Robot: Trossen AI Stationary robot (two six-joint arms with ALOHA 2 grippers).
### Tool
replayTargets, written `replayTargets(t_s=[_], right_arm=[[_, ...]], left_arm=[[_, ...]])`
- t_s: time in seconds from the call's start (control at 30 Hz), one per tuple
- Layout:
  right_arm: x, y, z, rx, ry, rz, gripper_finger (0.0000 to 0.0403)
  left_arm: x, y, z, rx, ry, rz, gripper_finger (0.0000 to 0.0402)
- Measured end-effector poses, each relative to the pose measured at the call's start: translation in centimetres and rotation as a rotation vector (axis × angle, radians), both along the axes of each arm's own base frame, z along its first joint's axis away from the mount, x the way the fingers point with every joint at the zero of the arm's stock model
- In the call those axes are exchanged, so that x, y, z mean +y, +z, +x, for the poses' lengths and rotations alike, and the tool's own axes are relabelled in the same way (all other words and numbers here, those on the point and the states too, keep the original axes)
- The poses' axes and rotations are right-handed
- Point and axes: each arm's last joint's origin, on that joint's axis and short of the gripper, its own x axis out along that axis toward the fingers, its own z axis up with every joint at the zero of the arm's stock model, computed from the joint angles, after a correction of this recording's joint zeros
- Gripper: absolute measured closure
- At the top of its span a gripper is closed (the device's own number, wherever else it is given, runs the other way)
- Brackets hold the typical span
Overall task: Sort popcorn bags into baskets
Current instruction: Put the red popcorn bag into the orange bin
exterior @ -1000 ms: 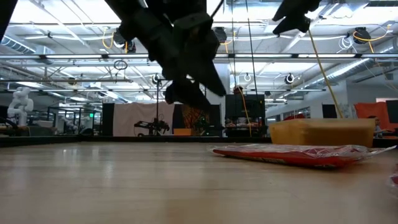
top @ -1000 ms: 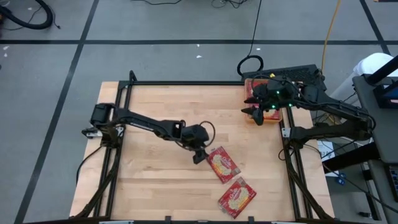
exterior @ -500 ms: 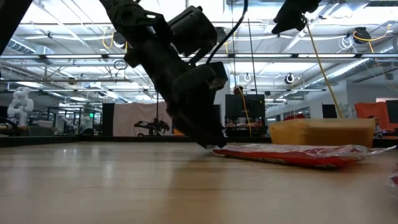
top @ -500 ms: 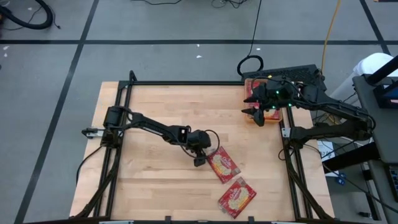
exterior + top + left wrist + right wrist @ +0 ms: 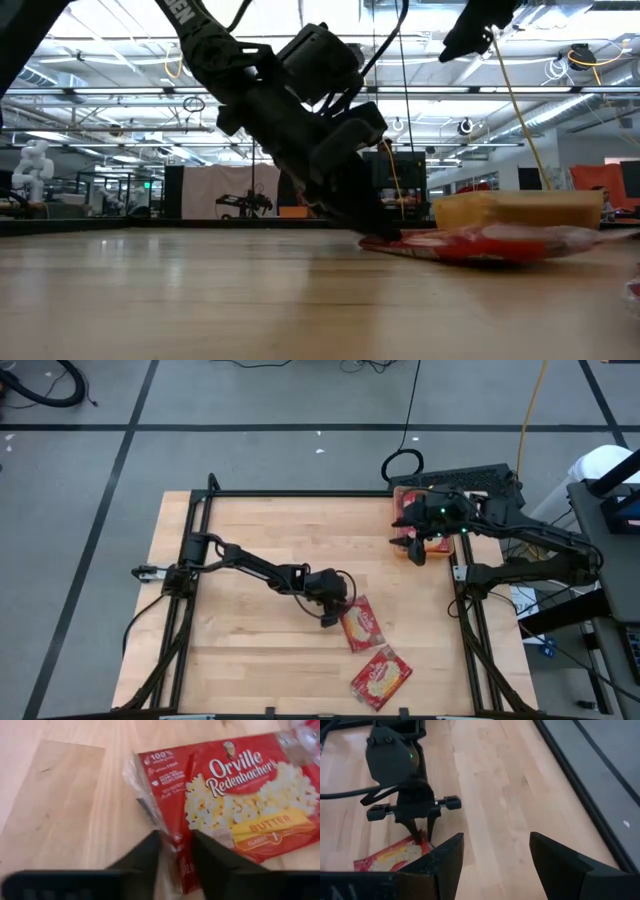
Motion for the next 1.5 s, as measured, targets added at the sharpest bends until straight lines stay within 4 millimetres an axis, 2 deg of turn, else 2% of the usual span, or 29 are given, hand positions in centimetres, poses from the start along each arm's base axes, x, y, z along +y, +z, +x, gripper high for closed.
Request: replayTargets(t_s=[0.1,0.17,0.33,0.5,0.63,0.73,0.9,1.07,1.23,1.37,1.5], right_arm=[[0.0,-0.7,0.1,0.014,-0.019,0.028,0.0184],[-0.1,-1.3,0.2,0.016,-0.039,0.051,0.0184],[-0.1,-2.1,0.4,0.006,-0.13,0.155,0.0184],[-0.1,-3.1,0.5,0.015,-0.208,0.301,0.0184],[0.2,-5.2,1.0,0.011,-0.187,0.488,0.0183],[0.4,-7.5,1.6,-0.018,-0.186,0.562,0.0178],[0.5,-11.4,2.2,-0.104,-0.151,0.534,0.0168],[0.1,-14.5,2.8,-0.154,-0.154,0.492,0.016],[-0.5,-15.7,4.0,-0.147,-0.115,0.431,0.0146],[-0.8,-16.8,5.1,-0.144,0.001,0.401,0.0132],[-1.0,-18.1,6.0,-0.131,0.081,0.415,0.0135]], left_arm=[[0.6,0.1,0.1,-0.004,0.037,-0.007,0.037],[1.4,0.3,0.1,-0.01,0.076,-0.025,0.0391],[3.9,1.7,0.1,-0.027,0.157,-0.006,0.0398],[6.2,5.4,-0.4,-0.116,0.194,0.038,0.0399],[7.3,8.3,-1.1,-0.181,0.176,0.093,0.04],[7.8,9.8,-1.7,-0.199,0.158,0.125,0.04],[8.1,11.3,-2.7,-0.182,0.119,0.152,0.04],[8.0,11.6,-3.0,-0.183,0.069,0.142,0.0401],[7.2,11.6,-2.9,-0.191,0.023,0.138,0.0401],[6.4,11.7,-2.8,-0.201,-0.021,0.141,0.0401],[6.0,11.6,-2.8,-0.197,-0.033,0.14,0.0401]])
